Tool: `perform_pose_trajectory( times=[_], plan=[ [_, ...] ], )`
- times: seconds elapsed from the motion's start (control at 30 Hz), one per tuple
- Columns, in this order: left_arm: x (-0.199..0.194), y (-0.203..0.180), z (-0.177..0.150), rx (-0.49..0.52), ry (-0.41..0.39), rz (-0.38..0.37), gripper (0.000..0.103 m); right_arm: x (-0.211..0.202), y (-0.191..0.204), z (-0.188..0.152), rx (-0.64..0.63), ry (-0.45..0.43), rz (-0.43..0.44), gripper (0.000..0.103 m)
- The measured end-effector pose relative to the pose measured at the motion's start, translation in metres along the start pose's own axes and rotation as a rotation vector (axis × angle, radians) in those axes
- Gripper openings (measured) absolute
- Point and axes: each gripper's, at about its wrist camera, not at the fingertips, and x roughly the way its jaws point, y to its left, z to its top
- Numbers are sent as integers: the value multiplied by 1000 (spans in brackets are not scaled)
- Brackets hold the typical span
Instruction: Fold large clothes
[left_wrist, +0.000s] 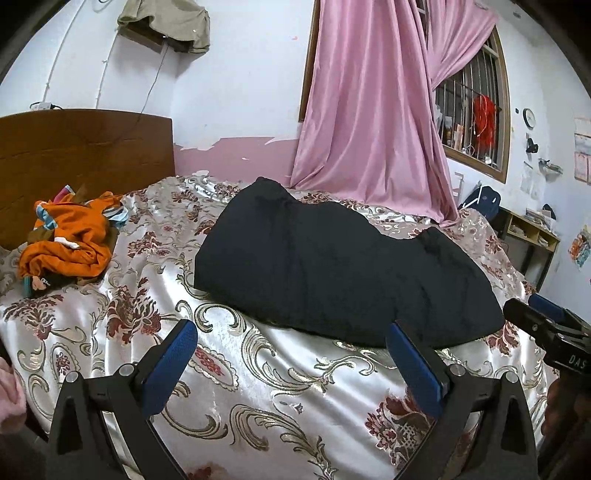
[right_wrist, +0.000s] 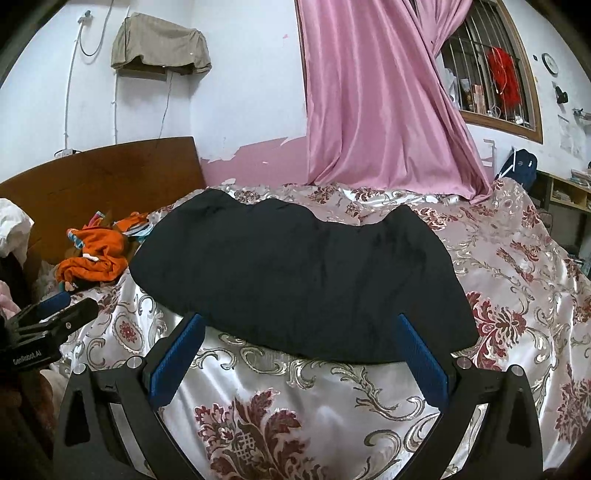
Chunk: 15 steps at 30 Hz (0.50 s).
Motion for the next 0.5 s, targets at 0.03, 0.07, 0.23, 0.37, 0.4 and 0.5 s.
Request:
perform_pose_trajectory(
  times=[0.03,0.07,0.23,0.37,0.4,0.5],
  plan=[
    [0,-1,0,2,0,0,103,0,1,0,0,1,0,100],
    [0,-1,-1,5,0,1,103,0,1,0,1,1,0,100],
    [0,-2,-1,9,1,3,103,2,1,-1,7,11,3,100],
    [0,-3,-2,10,0,3,103,3,0,-2,11,19,8,100],
    [0,-3,-2,10,0,3,103,3,0,-2,10,20,8,100],
    [0,-3,-2,10,0,3,103,4,0,-2,8,20,8,101]
  ],
)
